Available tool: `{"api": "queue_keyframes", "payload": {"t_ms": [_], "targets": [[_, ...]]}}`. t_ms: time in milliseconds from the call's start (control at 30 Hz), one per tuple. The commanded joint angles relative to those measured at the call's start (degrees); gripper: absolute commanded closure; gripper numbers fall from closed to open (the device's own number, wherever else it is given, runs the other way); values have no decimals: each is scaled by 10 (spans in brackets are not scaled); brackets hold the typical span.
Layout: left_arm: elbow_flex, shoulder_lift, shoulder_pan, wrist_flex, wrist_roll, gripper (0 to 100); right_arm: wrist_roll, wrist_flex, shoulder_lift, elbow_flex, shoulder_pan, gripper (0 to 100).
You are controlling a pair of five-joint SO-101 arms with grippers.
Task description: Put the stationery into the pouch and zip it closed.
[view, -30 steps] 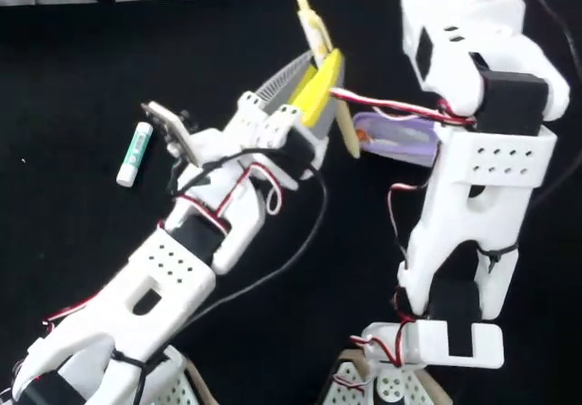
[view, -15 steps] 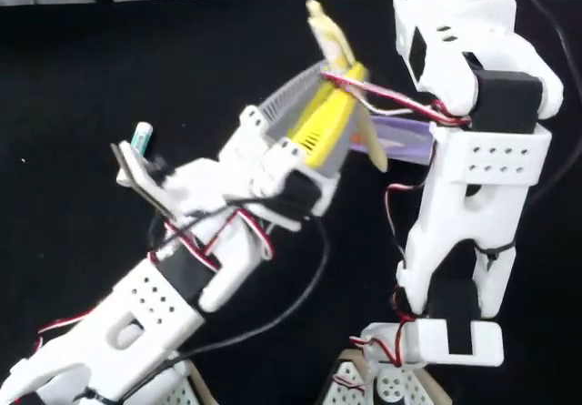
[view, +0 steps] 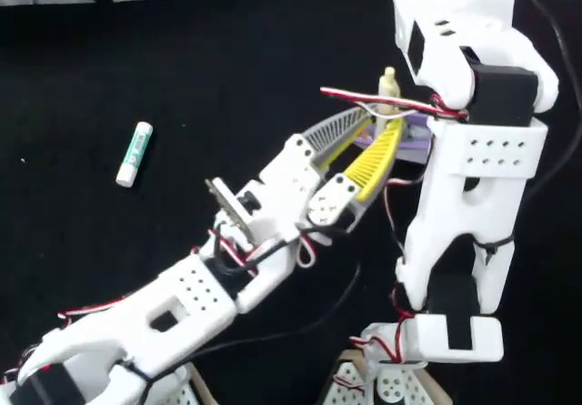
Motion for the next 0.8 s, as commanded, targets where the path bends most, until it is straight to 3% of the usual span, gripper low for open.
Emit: {"api": "queue_keyframes", "payload": {"t_ms": [0,167,500,667,767], "targets": [[-7,45,-18,-42,-4,970,-4,-14,-2,-11,-4,988],[-26,102,-42,-90,-4,970,-4,-15,-1,-11,-4,988],[-57,101,-52,-93,-11,970,-3,-32,-1,-8,3,988],[-51,4,-28,-93,-155,970,-1,-25,-3,-10,3,988],[-50,-26,-4,-93,-176,970,-1,-20,-2,-11,2,988]]}}
